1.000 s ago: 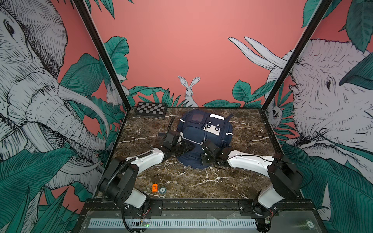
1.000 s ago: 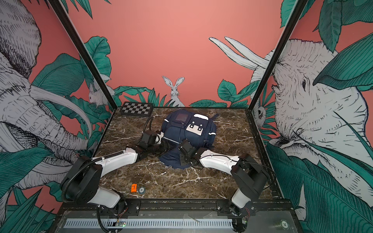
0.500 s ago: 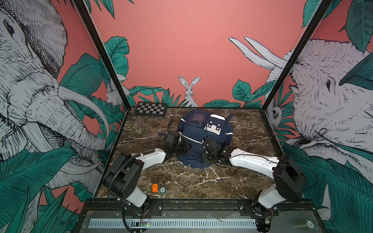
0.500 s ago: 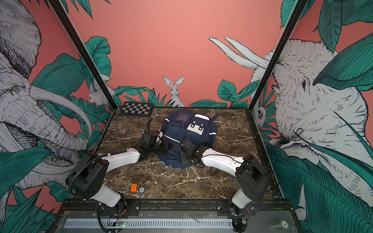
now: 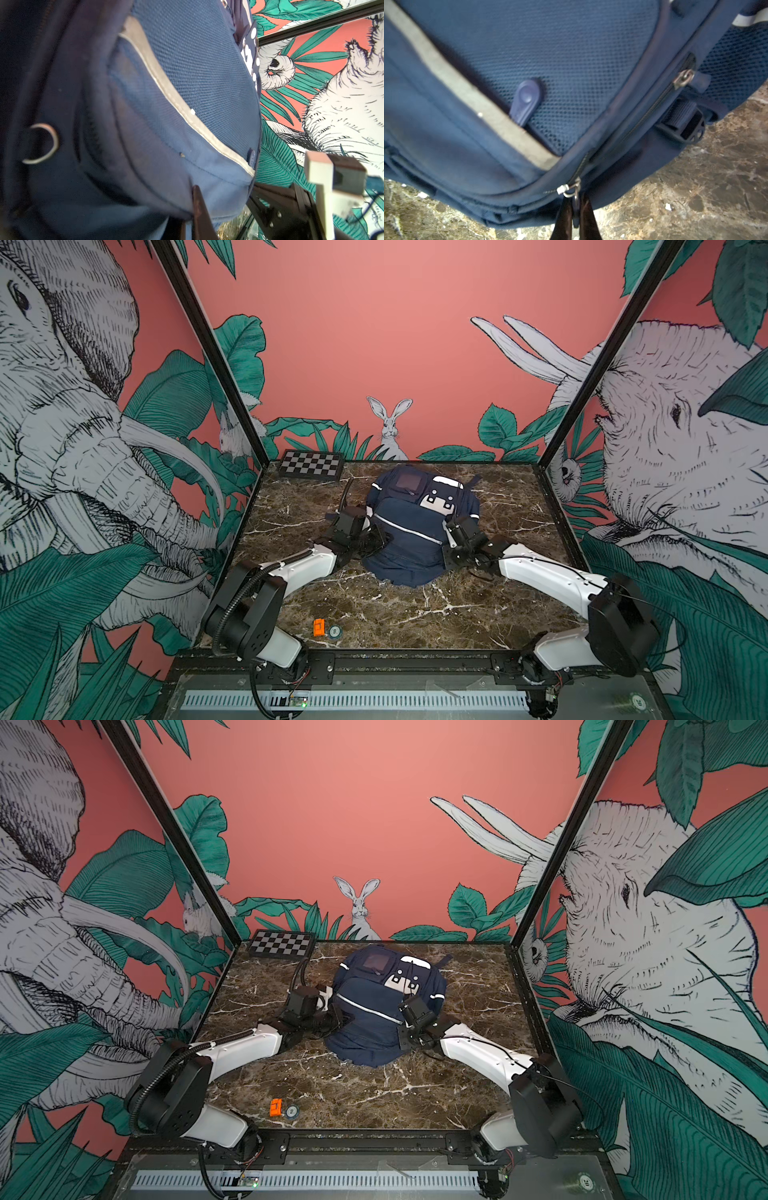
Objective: Pack books, pencil case, and school supplies into a backpack
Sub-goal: Zip the student bag at the top-center of the table.
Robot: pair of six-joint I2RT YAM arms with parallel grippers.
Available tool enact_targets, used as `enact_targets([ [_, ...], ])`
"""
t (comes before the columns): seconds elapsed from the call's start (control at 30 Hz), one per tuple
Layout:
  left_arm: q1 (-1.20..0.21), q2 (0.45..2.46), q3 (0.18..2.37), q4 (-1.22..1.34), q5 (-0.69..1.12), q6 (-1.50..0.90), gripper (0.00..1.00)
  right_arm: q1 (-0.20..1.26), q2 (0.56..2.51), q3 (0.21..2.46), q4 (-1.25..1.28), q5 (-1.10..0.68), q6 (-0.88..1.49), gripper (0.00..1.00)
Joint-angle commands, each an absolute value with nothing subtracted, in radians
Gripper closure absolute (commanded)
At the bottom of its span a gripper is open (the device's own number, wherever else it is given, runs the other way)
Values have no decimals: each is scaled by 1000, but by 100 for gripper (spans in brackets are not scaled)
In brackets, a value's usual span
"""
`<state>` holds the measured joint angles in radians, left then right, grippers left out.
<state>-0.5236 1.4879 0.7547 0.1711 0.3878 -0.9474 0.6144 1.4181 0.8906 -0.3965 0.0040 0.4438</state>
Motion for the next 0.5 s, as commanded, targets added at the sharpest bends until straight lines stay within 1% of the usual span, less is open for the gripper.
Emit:
enact_targets([
  [0.0, -485, 1451, 745, 160, 335, -907, 100, 541, 1461, 933, -429, 55, 428, 100],
  [0.13, -484, 1471, 727, 180, 360, -911, 100, 507, 1569, 1059, -444, 57, 400, 100],
  [0.2, -483, 1464, 709, 183, 354, -911, 100, 466, 1651, 1118, -480, 41, 389, 100],
  [0.33, -483, 1462, 691, 198, 361, -911, 100, 413, 1697, 1151, -438, -12, 381, 100],
  [0.47, -485, 1504, 693, 227, 379, -922, 100, 401, 1731, 1218, -455, -13, 371, 100],
])
